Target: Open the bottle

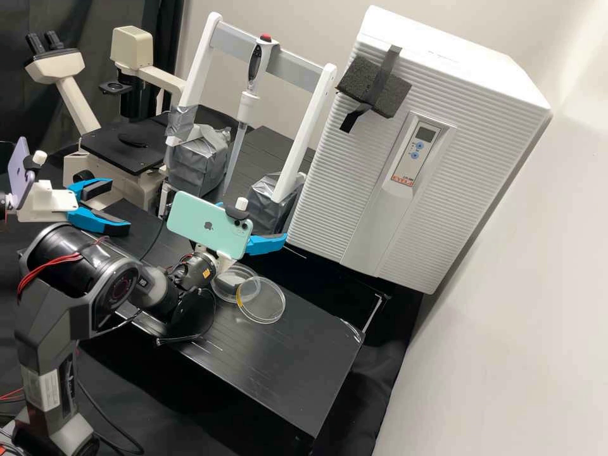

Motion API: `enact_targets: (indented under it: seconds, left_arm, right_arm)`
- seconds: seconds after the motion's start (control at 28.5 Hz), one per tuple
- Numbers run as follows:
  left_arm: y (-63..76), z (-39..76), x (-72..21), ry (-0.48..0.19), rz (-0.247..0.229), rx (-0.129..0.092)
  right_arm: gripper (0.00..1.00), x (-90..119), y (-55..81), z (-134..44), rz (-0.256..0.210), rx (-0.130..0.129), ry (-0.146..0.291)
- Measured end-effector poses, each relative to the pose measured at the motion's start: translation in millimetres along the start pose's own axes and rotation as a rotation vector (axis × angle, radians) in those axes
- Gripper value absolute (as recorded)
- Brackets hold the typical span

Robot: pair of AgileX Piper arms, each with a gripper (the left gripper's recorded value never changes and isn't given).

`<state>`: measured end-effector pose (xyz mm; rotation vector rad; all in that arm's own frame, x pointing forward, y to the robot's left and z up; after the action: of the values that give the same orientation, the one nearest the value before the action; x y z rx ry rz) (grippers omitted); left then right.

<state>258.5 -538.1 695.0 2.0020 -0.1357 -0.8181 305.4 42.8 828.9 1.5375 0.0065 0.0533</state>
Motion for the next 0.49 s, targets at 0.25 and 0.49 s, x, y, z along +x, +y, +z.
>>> enact_targets:
  seconds: [0.25,0.49]
  left_arm:
    - [1.9,-0.9,-8.8,0.011,0.004,-0.001]
    - [4.0,-6.3,-14.1,0.034,0.011,-0.002]
  right_arm:
    - [1.00,0,0.0,0.0,0.000,0.000,0.000]
    - [1.00,0,0.0,0.0,0.000,0.000,0.000]
